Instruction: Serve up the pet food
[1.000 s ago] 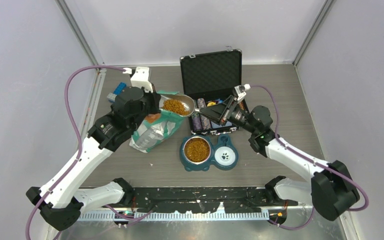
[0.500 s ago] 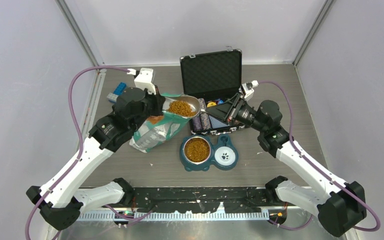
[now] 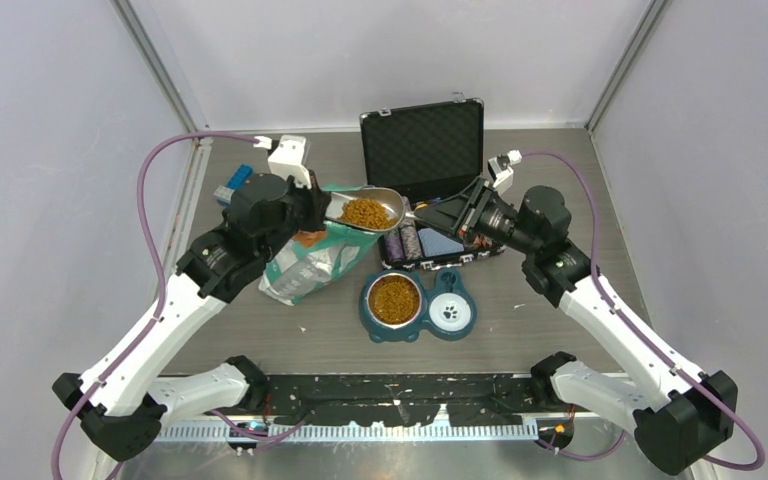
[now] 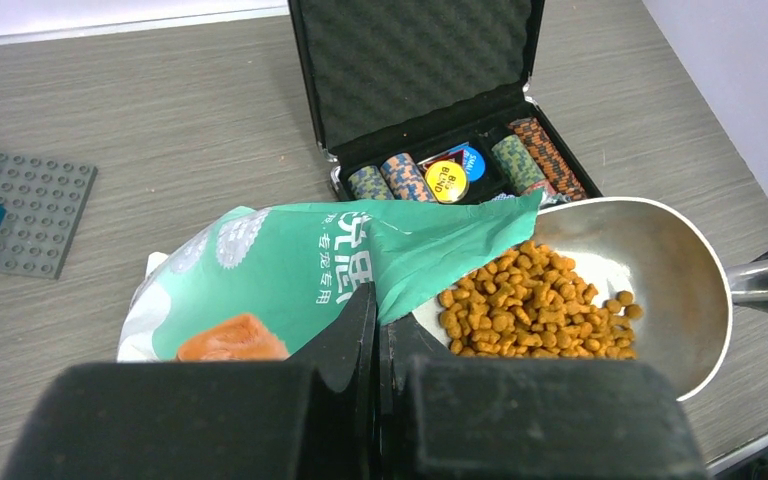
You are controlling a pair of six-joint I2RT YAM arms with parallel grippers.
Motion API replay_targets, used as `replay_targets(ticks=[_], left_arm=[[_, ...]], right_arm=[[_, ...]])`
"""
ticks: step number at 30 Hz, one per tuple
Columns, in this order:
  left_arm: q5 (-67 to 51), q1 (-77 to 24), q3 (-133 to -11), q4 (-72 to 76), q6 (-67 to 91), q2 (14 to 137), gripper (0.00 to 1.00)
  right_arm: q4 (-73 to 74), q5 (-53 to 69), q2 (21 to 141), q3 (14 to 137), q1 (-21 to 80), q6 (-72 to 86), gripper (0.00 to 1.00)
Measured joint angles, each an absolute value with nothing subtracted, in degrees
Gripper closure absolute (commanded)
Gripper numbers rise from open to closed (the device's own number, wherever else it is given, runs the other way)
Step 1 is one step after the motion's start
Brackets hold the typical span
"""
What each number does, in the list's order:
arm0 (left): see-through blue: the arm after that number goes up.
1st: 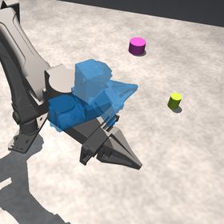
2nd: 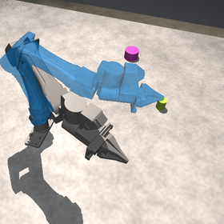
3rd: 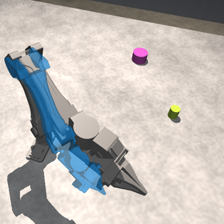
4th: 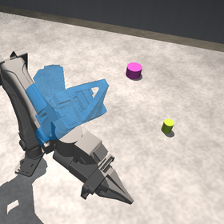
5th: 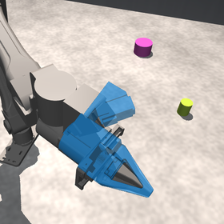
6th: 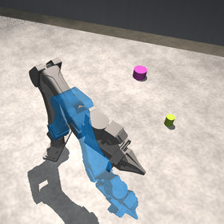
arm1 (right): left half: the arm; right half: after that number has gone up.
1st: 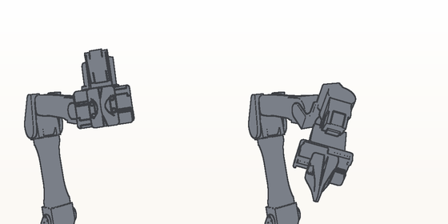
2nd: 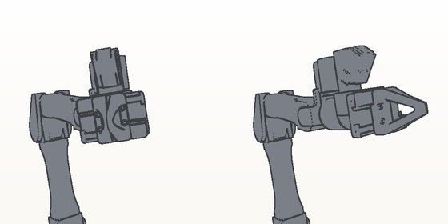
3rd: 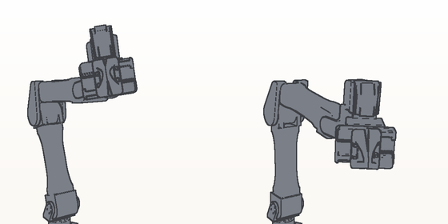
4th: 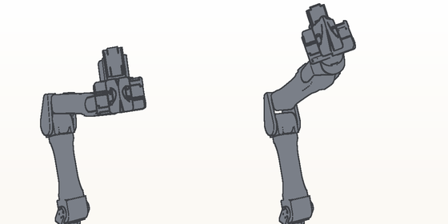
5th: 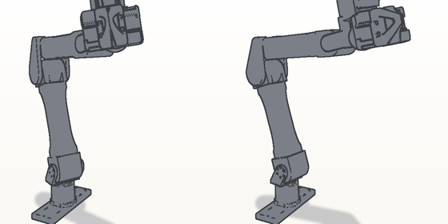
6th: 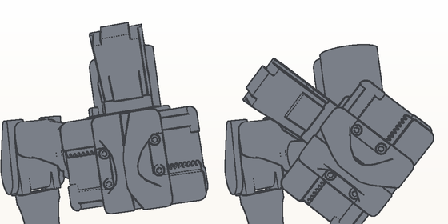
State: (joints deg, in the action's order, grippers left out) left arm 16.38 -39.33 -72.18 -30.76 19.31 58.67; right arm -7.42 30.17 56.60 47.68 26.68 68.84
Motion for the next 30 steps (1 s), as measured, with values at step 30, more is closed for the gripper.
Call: replay_targets(ticks=[30], left_arm=[[18.5, -39.0, -72.2, -30.7, 19.1, 58.0, 1.00]], right_arm=[[-0.5, 30.6, 41.9, 45.8, 15.2, 68.6, 0.95]])
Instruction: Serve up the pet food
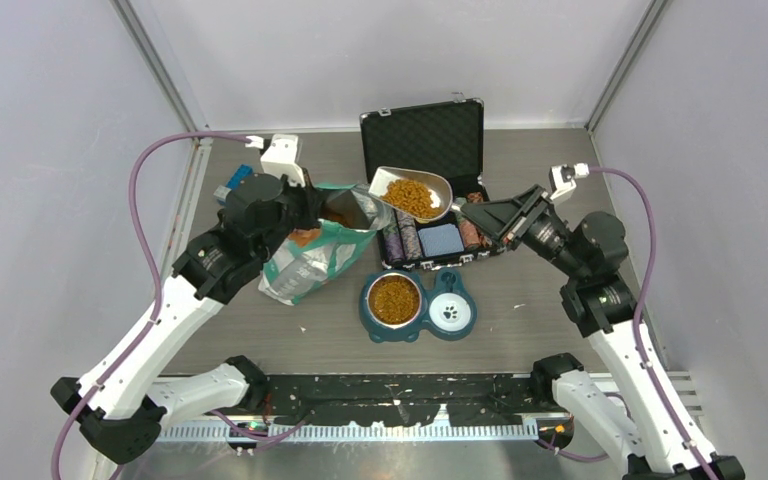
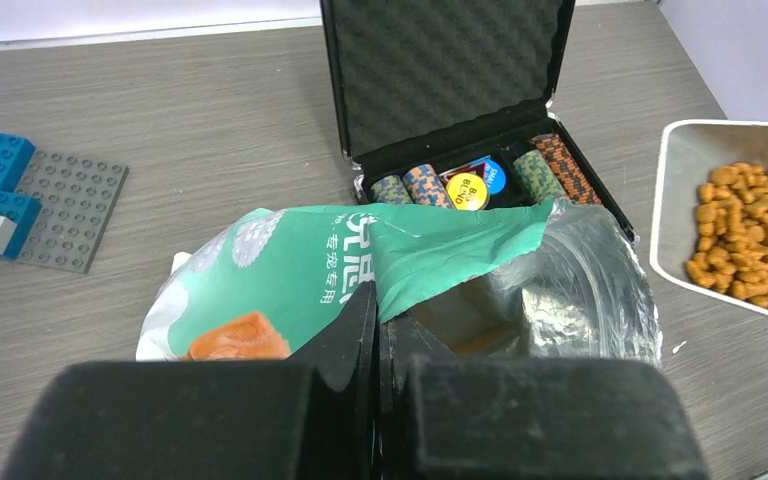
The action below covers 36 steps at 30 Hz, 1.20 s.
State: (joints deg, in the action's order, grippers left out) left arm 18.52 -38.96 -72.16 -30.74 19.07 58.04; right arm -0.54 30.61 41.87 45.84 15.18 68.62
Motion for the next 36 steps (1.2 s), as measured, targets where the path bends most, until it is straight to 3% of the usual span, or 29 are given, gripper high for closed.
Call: replay_targets(ticks=[19, 36], left_arm=[[19.1, -38.9, -70.9, -30.7, 19.0, 55.9, 1.00], [19.0, -38.9, -70.9, -30.8, 18.9, 55.7, 1.00]], right_arm=[[20.1, 32.9, 28.7, 40.0, 10.1, 61.8, 0.95], [35.3, 34.2, 30.7, 36.4, 10.1, 49.1, 0.95]])
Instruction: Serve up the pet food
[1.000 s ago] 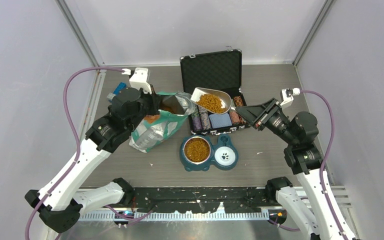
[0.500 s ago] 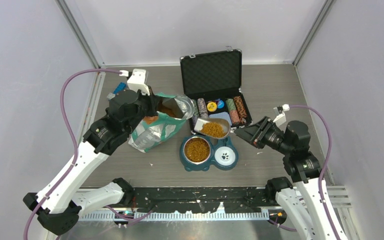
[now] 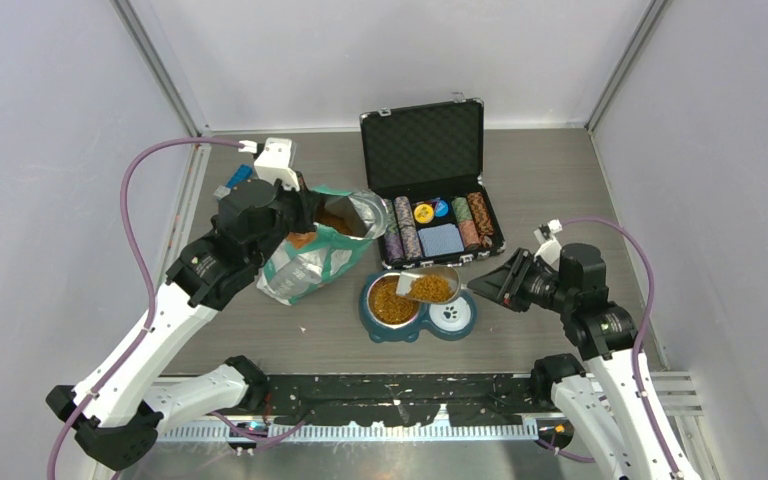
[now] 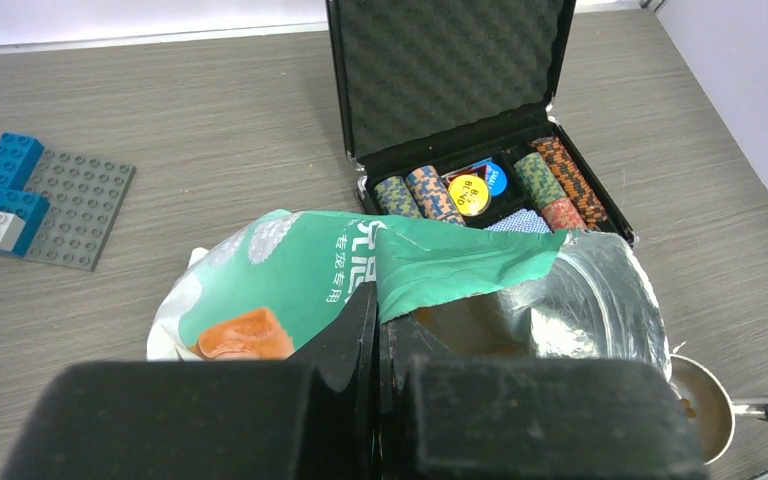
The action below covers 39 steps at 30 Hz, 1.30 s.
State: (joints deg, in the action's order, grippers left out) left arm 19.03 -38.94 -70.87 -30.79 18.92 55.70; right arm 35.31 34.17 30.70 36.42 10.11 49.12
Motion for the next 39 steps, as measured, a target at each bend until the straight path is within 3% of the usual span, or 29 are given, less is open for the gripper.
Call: replay_targets(ticks=[14, 39], left_arm=[[19.0, -38.9, -70.9, -30.8, 18.9, 55.8, 1.00], [19.1, -38.9, -70.9, -30.8, 18.9, 55.7, 1.00]], right_arm=[[42.3, 31.9, 37.8, 39.4, 11.2, 41.4, 0.95], [45.2, 15.3, 51.1, 53.3, 27.9, 37.7, 0.95]])
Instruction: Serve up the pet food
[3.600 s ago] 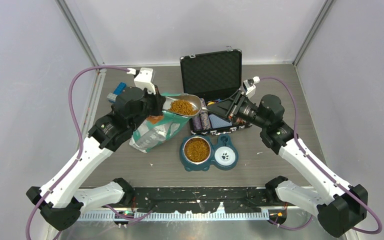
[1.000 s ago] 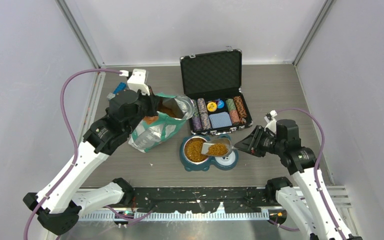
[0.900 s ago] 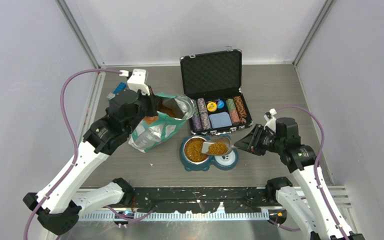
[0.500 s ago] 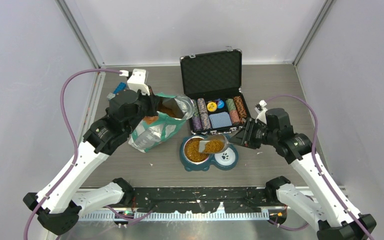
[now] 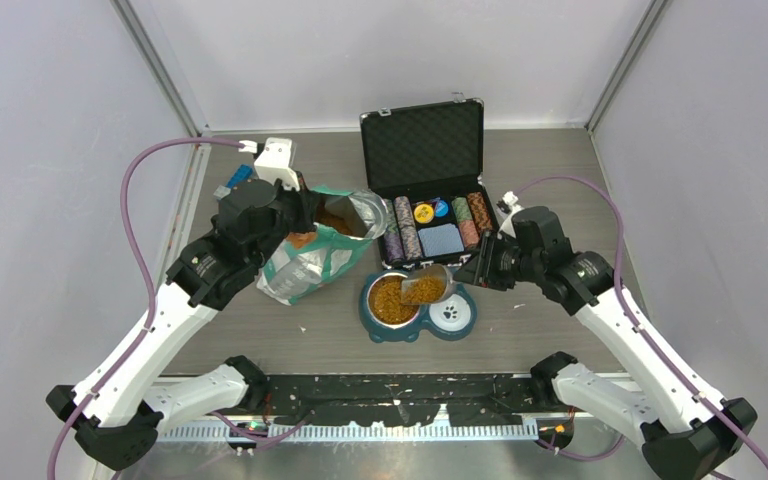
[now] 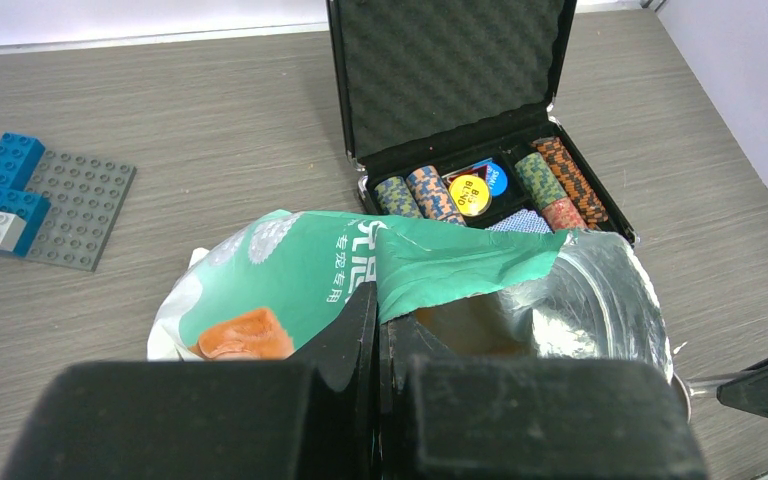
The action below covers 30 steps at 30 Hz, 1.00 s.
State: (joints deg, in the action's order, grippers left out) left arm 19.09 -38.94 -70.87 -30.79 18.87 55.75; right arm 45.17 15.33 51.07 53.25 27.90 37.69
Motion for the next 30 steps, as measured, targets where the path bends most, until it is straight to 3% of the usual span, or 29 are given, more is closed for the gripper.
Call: replay_targets(ticks=[30], left_arm=[[19.1, -38.9, -70.9, -30.8, 18.9, 55.8, 1.00]], right_arm=[[46.3, 8.5, 56.5, 59.3, 33.8, 37.0, 0.95]])
